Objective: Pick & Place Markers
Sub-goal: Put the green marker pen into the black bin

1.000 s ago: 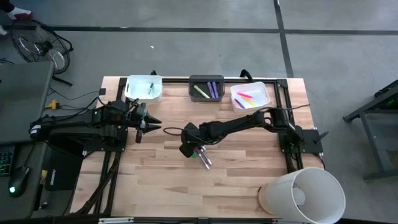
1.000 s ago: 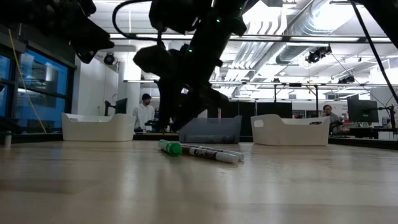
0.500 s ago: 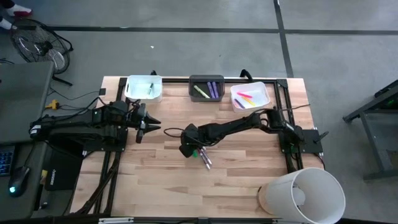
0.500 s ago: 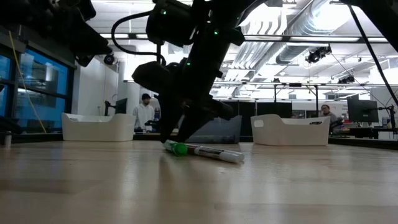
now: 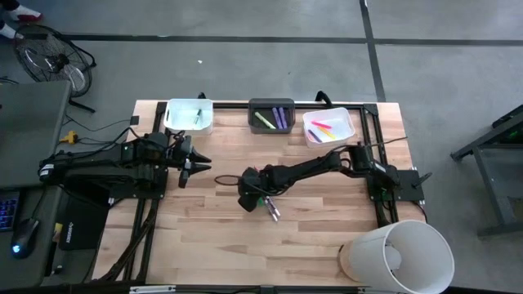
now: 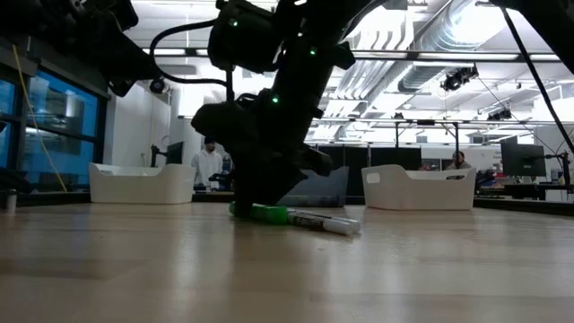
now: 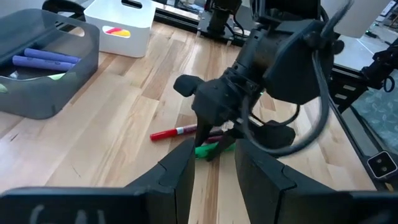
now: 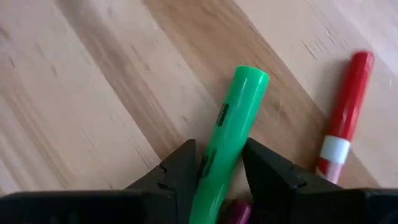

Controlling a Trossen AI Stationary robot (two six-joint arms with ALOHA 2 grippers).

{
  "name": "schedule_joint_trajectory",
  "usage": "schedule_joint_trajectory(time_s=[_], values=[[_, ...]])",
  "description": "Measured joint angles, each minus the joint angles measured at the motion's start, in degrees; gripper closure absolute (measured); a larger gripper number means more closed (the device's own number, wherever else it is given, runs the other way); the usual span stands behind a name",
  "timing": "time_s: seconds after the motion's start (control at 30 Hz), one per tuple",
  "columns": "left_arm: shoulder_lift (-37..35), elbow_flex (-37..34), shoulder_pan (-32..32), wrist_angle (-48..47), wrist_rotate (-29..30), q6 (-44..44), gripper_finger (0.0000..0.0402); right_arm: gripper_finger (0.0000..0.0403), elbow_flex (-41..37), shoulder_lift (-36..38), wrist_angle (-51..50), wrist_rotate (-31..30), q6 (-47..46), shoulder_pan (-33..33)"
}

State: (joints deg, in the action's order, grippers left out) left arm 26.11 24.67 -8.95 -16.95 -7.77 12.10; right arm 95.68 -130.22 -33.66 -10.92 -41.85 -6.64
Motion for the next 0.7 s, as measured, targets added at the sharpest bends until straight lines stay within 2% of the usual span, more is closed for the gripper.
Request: schedule_joint_trajectory(time_s=[0.37,0.7], values=[[0.00,0.00,0.00,-0.11,-0.02,0.15,0.0289,0.0333,-0.13,-0.26,0.00,-3.29,12.55,-1.83],[0.01,0.00,0.00,-1.15,-0.04,0.21,0.0289,0.0332,-0.26,0.75,1.34,-2.84,13.86,-1.94]])
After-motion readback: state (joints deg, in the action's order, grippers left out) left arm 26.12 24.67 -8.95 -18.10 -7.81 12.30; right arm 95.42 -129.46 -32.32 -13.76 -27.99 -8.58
